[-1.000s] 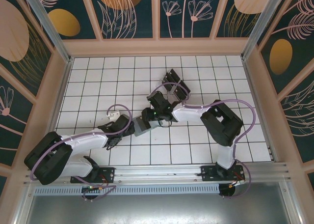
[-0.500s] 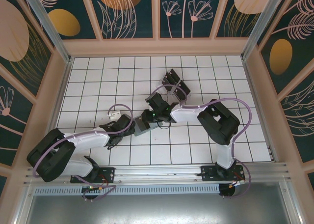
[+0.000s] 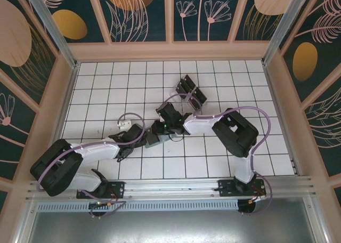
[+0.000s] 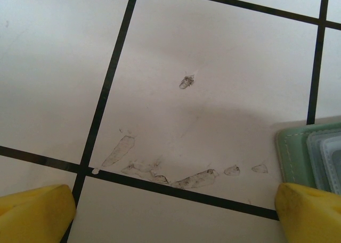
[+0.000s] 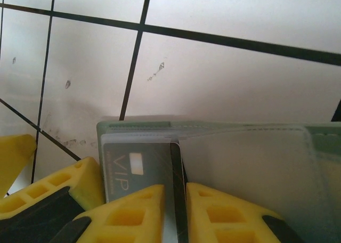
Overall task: Put the credit cards into the card holder
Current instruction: Insert the credit card into the card slot.
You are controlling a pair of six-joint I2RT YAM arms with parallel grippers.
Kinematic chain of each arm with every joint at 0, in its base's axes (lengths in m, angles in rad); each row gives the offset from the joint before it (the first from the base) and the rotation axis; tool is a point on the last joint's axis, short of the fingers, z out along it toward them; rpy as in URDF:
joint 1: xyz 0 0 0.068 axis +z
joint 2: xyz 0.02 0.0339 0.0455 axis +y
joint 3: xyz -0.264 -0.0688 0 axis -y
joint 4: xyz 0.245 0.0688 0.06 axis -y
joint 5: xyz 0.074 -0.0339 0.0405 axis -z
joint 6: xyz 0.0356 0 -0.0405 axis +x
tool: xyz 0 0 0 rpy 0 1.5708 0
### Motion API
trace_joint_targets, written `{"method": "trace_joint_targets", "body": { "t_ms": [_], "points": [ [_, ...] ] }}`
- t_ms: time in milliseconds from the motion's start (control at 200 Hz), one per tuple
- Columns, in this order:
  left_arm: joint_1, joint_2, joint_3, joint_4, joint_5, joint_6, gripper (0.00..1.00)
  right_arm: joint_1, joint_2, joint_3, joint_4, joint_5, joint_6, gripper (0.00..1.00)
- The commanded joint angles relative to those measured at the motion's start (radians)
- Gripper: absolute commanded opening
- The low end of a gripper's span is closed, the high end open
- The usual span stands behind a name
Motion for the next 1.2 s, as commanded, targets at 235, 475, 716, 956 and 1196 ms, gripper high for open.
{"method": "trace_joint_targets", "body": {
  "t_ms": [235, 475, 716, 956, 1196],
  "points": [
    [0.014, 0.037, -0.022, 0.012, 0.072, 0.013, 0.99, 0.003, -0.042, -0.041, 0.066, -0.054, 0.049, 0.37],
    [0.014, -0.018, 0.032, -0.040, 0.046, 0.030, 0.99, -0.030, -0.156, -0.089, 0.063, -0.026, 0.045, 0.43],
    [0.014, -0.045, 0.079, -0.061, 0.038, 0.045, 0.98, -0.038, -0.191, -0.167, 0.086, -0.005, 0.058, 0.43],
    [0.017, -0.013, 0.091, -0.028, 0.042, 0.051, 0.99, -0.014, -0.196, -0.242, 0.159, 0.017, 0.108, 0.41],
    [0.036, 0.008, 0.096, 0.004, 0.055, 0.074, 0.98, 0.026, -0.185, -0.291, 0.220, 0.054, 0.200, 0.41]
  ]
}}
